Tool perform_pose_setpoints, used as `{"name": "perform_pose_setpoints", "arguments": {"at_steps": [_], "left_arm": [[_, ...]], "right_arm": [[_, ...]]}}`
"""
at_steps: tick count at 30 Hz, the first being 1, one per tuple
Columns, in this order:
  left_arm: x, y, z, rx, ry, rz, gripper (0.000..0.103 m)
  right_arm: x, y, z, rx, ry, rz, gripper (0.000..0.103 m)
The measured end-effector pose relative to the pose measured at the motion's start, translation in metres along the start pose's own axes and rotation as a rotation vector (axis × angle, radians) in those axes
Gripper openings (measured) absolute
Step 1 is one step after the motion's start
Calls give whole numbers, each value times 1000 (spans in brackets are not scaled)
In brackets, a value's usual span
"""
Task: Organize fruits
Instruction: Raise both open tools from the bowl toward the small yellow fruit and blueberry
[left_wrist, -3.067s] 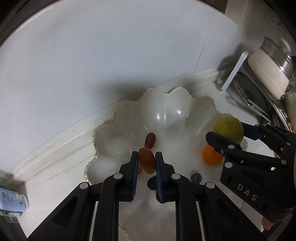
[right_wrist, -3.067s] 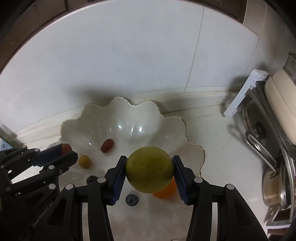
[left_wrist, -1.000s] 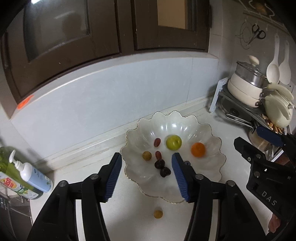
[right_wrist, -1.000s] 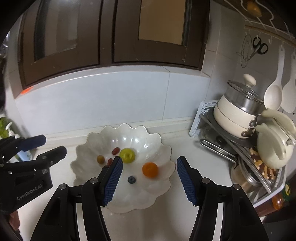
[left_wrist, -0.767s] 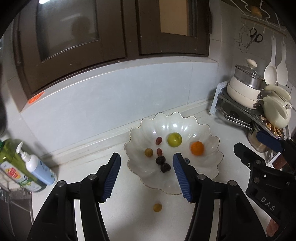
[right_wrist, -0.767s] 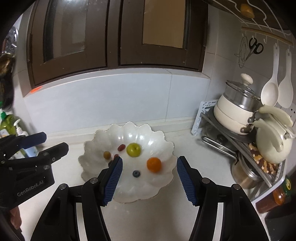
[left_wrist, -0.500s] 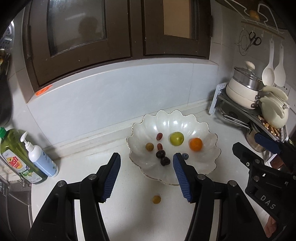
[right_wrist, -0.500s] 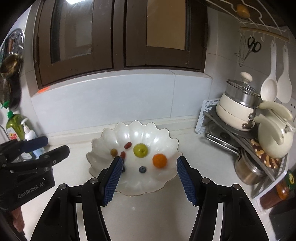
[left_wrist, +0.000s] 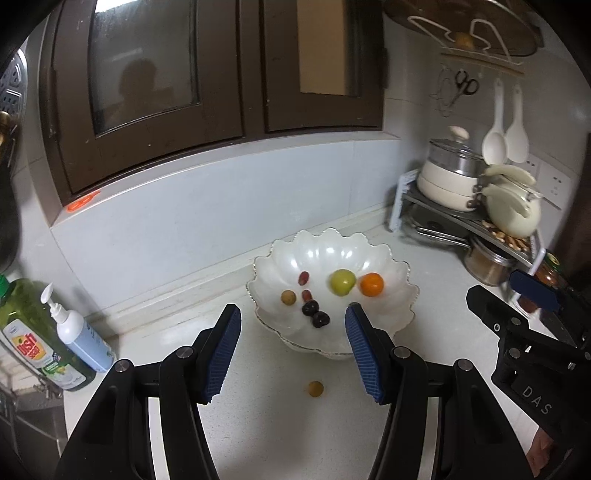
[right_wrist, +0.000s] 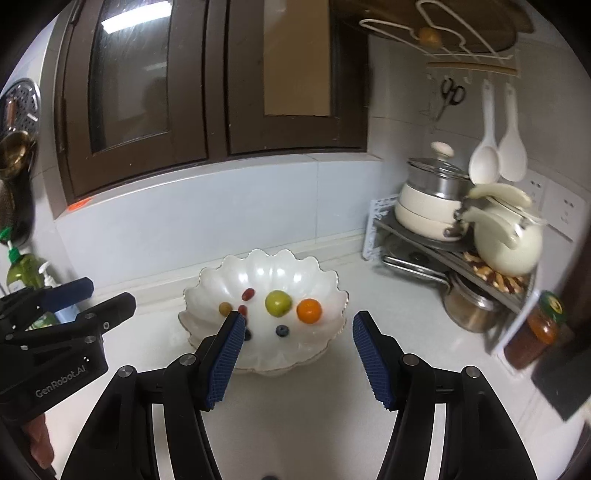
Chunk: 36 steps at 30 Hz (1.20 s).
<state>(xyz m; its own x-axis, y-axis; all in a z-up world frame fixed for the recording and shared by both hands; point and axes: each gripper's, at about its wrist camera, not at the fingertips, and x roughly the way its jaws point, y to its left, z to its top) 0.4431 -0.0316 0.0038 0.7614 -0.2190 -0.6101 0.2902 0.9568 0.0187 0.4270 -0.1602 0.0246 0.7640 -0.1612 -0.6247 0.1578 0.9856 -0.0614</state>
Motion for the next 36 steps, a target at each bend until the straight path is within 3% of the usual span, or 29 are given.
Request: {"name": "perform_pose_setpoints", "arguments": {"at_steps": [12,36], "left_arm": [[-16,20,-23,72,-31,-95,58],[5,29,-73,201,26,-250,58]], "right_arm": [[-30,26,-33,99,-1,-106,62],[-45,55,-129,416,68,-317,62]]}}
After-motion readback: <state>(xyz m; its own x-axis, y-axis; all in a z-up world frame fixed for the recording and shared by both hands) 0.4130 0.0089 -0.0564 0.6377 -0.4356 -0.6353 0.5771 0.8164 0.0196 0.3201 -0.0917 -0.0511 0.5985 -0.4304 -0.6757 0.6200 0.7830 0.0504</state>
